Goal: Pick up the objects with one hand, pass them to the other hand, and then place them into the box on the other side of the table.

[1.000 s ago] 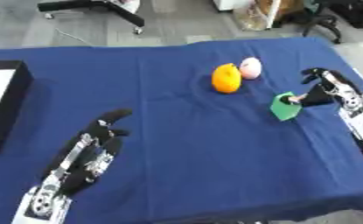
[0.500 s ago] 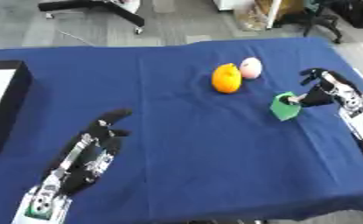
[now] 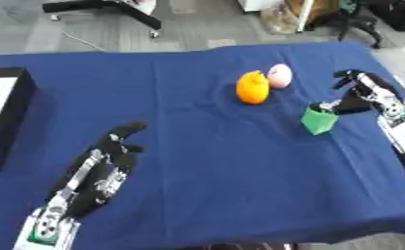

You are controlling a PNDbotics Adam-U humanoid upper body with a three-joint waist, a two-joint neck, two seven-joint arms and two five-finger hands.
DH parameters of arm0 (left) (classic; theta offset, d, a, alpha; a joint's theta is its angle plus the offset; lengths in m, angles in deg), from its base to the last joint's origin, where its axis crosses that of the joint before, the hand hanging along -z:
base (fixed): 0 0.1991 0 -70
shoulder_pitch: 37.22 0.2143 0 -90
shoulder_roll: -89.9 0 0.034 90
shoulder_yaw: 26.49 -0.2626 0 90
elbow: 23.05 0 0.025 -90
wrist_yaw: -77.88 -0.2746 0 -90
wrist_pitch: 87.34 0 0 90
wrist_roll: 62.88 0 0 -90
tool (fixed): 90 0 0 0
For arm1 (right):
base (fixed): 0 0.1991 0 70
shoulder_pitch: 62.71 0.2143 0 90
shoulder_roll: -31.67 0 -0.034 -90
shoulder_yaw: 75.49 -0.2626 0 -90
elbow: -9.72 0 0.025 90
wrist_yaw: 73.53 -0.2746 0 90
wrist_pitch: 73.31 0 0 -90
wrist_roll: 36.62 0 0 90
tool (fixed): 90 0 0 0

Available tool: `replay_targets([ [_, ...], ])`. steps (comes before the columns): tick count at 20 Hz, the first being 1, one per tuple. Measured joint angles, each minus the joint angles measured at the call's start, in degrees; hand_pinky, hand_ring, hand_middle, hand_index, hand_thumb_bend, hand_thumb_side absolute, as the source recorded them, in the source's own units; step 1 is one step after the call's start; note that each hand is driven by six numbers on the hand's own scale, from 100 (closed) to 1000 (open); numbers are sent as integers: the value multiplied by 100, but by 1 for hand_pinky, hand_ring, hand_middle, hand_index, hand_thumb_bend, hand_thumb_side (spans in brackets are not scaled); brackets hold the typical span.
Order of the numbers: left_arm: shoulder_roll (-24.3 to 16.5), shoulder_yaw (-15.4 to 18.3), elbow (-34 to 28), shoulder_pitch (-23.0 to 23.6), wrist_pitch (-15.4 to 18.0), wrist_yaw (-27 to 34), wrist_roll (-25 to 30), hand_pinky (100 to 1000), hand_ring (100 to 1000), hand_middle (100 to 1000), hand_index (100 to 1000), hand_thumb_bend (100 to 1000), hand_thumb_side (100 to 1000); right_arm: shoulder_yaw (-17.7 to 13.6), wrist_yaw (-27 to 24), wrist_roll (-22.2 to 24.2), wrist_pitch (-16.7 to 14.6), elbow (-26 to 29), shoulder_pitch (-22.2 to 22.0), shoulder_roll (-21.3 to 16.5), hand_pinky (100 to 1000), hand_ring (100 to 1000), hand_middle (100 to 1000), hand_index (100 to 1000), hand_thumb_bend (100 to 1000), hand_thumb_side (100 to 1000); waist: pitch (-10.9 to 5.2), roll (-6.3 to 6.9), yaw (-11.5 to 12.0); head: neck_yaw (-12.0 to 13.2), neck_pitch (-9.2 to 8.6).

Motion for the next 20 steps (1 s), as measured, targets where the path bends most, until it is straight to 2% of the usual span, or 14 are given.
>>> replay_targets([
  [9, 0, 0, 0, 0, -9, 0, -10, 812, 1000, 893, 949, 155, 760, 10, 2, 120, 46, 35, -56, -3, 635, 485, 677, 870, 650, 220, 0, -1, -1, -15, 0],
  [20, 0, 1, 0, 0, -11, 0, -12, 812, 1000, 893, 949, 153, 767, 109, 211, 491, 69, -29, -147, -3, 651, 514, 688, 877, 619, 206, 0, -1, -4, -17, 0],
])
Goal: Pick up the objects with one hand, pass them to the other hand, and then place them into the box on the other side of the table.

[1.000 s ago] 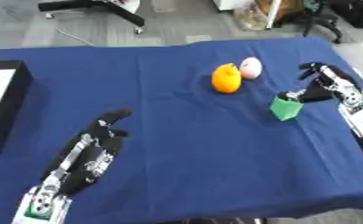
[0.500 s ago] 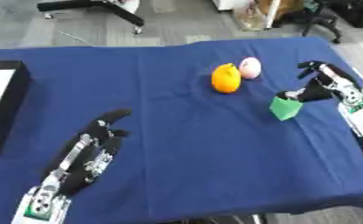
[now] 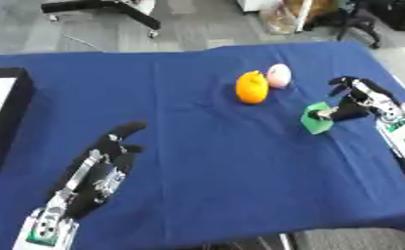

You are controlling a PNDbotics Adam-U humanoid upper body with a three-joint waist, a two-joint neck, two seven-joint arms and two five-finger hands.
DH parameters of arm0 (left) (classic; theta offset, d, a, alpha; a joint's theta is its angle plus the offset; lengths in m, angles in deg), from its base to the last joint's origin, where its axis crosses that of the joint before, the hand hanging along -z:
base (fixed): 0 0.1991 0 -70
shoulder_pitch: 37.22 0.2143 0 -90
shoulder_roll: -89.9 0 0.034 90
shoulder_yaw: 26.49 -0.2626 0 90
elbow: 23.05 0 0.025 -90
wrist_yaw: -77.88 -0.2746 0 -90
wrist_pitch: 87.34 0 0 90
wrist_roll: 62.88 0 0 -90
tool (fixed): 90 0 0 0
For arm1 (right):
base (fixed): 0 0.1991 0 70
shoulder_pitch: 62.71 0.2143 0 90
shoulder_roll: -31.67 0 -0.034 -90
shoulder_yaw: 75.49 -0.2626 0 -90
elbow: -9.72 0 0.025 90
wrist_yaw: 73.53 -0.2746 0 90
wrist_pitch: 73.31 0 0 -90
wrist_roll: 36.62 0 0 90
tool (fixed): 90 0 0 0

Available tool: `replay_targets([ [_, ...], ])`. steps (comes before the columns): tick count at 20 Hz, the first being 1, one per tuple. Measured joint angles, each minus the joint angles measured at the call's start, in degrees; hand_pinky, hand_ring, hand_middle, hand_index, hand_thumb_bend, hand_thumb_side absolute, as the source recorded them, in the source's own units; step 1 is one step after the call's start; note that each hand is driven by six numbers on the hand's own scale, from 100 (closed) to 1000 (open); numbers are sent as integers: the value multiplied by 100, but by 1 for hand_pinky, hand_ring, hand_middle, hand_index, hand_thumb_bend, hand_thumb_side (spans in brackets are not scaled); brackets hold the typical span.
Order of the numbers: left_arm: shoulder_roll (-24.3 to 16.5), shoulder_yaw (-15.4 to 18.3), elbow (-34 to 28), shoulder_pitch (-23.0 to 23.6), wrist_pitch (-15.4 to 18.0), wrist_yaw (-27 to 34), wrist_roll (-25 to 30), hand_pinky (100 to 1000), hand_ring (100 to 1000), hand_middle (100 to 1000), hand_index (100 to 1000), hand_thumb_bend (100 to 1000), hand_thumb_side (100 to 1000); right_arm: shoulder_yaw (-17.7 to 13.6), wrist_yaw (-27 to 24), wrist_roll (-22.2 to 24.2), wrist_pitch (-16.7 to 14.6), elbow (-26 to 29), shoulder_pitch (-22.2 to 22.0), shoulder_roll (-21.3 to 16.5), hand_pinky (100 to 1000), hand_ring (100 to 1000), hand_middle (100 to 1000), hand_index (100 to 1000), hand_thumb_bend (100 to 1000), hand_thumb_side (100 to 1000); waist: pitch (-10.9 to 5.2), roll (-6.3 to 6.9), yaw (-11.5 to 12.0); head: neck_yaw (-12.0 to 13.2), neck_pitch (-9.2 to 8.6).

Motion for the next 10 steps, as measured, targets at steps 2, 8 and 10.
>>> replay_targets([
  [2, 0, 0, 0, 0, 0, 0, 0, 812, 1000, 893, 949, 153, 767, 1, 50, 53, 3, -9, -14, 0, 653, 519, 690, 877, 616, 204, 0, 0, 0, 0, 0],
  [8, 0, 0, 0, 0, 0, 0, 0, 812, 1000, 893, 949, 153, 767, 27, 167, 138, 26, -46, -39, 0, 656, 526, 688, 873, 603, 196, 0, 0, 2, 0, 0],
  [10, 0, 0, 0, 0, 0, 0, 0, 812, 1000, 893, 949, 153, 767, 34, 206, 156, 33, -58, -41, 0, 656, 527, 684, 866, 598, 192, 0, 0, 3, 0, 0],
])
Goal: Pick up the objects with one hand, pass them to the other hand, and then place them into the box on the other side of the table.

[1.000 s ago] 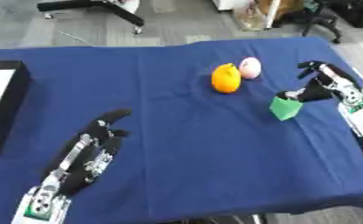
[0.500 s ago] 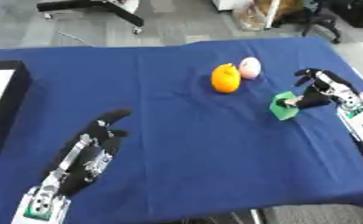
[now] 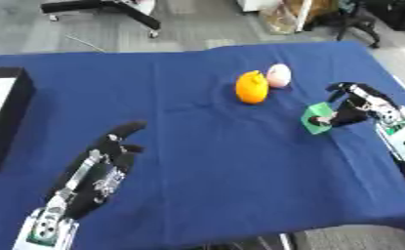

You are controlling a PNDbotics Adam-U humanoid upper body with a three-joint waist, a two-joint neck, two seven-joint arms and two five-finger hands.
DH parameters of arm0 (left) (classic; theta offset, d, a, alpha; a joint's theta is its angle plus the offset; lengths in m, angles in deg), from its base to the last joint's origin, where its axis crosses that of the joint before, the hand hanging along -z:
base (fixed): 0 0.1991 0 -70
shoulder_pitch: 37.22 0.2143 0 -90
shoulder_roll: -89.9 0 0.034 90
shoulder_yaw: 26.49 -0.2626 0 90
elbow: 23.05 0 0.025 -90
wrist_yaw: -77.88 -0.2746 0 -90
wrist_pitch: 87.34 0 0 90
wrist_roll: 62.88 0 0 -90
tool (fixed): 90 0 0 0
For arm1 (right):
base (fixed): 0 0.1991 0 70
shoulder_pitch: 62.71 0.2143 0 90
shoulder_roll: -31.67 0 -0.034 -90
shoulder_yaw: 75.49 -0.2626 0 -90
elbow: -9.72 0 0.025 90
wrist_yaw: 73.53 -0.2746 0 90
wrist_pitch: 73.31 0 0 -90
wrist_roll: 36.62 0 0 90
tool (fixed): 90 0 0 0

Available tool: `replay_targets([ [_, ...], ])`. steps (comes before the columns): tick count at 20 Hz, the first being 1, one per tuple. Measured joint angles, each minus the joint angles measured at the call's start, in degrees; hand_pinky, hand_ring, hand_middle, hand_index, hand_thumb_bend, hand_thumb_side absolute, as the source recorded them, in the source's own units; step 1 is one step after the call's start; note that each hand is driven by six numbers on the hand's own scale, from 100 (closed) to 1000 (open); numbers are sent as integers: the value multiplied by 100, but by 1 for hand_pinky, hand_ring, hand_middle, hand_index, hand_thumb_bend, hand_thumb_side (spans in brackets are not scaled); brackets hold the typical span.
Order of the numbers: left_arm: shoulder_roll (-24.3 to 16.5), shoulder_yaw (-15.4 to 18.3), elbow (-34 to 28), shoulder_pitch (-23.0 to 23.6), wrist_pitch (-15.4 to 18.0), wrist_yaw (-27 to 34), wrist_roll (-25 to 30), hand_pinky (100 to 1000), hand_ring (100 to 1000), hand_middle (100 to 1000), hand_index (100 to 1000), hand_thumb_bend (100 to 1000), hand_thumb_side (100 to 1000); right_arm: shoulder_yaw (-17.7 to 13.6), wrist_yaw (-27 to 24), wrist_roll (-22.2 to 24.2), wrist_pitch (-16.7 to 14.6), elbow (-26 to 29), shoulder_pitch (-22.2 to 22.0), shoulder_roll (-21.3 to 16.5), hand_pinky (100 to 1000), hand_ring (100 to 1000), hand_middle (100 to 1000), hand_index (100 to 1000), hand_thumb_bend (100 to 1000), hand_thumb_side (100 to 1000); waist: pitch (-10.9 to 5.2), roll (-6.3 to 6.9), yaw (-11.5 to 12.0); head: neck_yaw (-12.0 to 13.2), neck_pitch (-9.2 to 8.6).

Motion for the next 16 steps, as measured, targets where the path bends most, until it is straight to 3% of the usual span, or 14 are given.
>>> replay_targets([
  [11, 0, 0, 0, 0, 0, 13, 0, 812, 1000, 893, 949, 152, 771, 35, 173, 55, 8, -21, 2, 1, 645, 487, 602, 819, 530, 139, 0, -2, 6, -1, 0],
  [13, 0, 0, 0, 0, 0, 13, 0, 812, 1000, 893, 949, 151, 773, 36, 221, 28, 8, -21, 2, 1, 630, 450, 547, 779, 428, 155, 0, -2, 7, -1, 0],
  [16, 0, 0, 0, 0, 0, 13, 0, 812, 1000, 893, 950, 150, 774, 36, 327, -126, 35, -20, 2, 1, 597, 372, 460, 686, 337, 105, 0, -2, 7, -1, 0],
])
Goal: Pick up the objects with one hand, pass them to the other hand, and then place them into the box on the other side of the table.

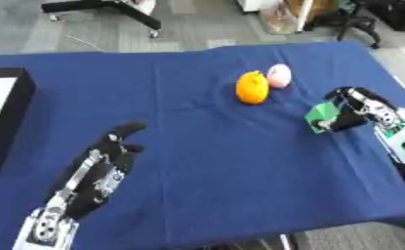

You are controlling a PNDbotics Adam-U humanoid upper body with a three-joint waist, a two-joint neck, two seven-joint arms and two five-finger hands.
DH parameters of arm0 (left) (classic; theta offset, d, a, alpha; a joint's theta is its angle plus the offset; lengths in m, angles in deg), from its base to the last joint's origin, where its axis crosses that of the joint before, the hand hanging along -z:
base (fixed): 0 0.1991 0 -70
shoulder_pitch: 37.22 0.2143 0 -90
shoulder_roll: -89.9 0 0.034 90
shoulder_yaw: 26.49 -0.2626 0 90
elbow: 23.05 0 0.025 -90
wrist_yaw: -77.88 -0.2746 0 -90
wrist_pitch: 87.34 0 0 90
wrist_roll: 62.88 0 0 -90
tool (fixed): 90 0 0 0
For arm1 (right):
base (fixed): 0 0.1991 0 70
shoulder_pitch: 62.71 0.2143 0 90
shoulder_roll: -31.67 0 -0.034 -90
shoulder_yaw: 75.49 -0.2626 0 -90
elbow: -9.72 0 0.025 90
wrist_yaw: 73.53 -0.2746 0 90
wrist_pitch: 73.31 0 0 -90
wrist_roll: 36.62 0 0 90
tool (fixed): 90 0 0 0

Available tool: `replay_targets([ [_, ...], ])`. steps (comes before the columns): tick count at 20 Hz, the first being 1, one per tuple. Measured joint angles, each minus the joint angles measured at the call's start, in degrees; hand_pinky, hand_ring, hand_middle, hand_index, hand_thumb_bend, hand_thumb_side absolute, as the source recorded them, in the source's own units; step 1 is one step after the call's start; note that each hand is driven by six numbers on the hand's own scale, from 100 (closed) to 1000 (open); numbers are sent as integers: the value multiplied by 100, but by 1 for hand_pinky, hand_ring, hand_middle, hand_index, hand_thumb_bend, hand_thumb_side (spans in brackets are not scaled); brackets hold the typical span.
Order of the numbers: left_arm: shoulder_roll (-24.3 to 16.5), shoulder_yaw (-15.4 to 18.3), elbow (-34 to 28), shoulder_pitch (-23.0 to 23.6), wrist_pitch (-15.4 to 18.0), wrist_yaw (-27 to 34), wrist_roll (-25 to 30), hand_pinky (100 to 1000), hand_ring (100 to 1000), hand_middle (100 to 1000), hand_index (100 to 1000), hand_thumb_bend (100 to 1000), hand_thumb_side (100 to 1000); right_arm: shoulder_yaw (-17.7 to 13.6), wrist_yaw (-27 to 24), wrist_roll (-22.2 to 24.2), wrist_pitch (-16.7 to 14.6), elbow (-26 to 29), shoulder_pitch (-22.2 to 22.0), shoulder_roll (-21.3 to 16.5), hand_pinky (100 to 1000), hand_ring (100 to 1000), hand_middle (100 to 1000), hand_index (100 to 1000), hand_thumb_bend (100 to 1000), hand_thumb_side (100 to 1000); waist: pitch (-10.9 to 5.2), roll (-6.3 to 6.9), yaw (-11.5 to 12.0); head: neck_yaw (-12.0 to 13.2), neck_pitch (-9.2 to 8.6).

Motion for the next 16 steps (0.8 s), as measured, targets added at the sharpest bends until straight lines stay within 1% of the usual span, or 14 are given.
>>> replay_targets([
  [1, 0, 0, 0, 0, 0, 0, 0, 811, 1000, 893, 950, 150, 774, 0, 31, -77, 14, 1, 0, 0, 592, 361, 445, 669, 317, 100, 0, 0, 0, 0, 0],
  [2, 0, 0, 0, 0, -1, 0, -1, 811, 1000, 892, 950, 149, 774, 0, 61, -157, 32, 1, 0, 0, 574, 326, 402, 620, 266, 100, 0, 0, 0, -1, 0],
  [3, 0, 0, 0, 0, -1, 0, -2, 811, 1000, 892, 950, 149, 774, -1, 84, -246, 49, 4, 0, 0, 572, 322, 398, 616, 263, 100, 0, 0, 0, -2, 0],
  [4, 0, 0, 0, 0, -2, 0, -3, 811, 1000, 892, 950, 148, 776, -1, 104, -339, 69, 11, 0, 0, 555, 294, 367, 578, 232, 100, 0, 0, 0, -3, 0],
  [6, 0, 0, 0, 0, -6, 0, -8, 811, 1000, 892, 950, 147, 779, -2, 131, -542, 110, 55, 0, 0, 545, 280, 354, 562, 220, 100, 0, 0, 0, -4, 0],
  [9, 0, 0, 0, 0, -6, 0, -12, 811, 1000, 892, 950, 146, 781, -2, 133, -821, 155, 154, 0, 0, 535, 267, 344, 550, 220, 100, 0, 0, 0, -5, 0],
  [12, 0, 0, 2, 0, -5, 0, -21, 810, 1000, 891, 949, 138, 789, 1, 128, -1003, 159, 330, 0, 0, 530, 262, 341, 547, 232, 100, 0, 1, 0, -5, 0],
  [16, 0, 0, 22, 0, -27, 0, -52, 808, 1000, 890, 949, 131, 797, 91, 92, -1085, 102, 820, 0, 0, 527, 258, 344, 548, 245, 100, 0, 0, -6, -1, 0],
])
